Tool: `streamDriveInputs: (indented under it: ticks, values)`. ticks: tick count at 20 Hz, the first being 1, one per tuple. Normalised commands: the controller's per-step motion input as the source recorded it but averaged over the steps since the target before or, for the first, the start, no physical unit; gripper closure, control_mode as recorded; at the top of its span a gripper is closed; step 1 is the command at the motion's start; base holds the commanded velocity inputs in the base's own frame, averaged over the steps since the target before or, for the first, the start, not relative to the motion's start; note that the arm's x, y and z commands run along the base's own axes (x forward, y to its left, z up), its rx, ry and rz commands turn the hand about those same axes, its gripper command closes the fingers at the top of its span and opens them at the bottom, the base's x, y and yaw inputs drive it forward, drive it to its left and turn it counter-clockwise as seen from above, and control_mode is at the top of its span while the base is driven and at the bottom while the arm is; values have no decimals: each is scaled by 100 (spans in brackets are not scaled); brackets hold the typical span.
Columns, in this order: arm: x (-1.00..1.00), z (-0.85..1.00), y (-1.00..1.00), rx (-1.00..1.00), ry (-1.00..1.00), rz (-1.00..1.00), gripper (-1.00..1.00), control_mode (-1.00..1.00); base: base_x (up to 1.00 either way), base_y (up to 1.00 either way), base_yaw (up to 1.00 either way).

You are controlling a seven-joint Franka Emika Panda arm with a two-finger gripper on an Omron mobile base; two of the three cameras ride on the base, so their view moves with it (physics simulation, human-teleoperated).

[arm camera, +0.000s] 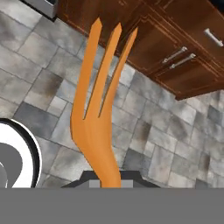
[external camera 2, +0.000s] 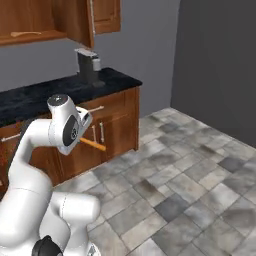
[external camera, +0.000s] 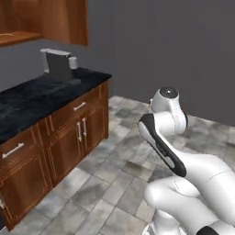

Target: Organize the utensils by type. Pick up the wooden spoons from the counter and place them in the open cabinet. Then pick up the metallic utensils from the counter and place them in the open drawer.

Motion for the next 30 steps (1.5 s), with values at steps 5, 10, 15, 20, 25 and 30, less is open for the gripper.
streamDriveInputs:
  ticks: [5, 10, 15, 20, 25, 30]
  values:
    - [0, 0, 0, 0, 0, 0, 100, 100, 2, 0, -100]
    - [0, 0, 0, 0, 0, 0, 100, 100, 0, 0, -100]
    - [0, 0, 0, 0, 0, 0, 100, 100, 10, 0, -96]
    - [0, 0, 0, 0, 0, 0, 100, 100, 14, 0, -47]
    - [0, 0, 0, 0, 0, 0, 100, 100, 2, 0, -100]
    - [0, 0, 0, 0, 0, 0, 100, 100, 0, 2, -100]
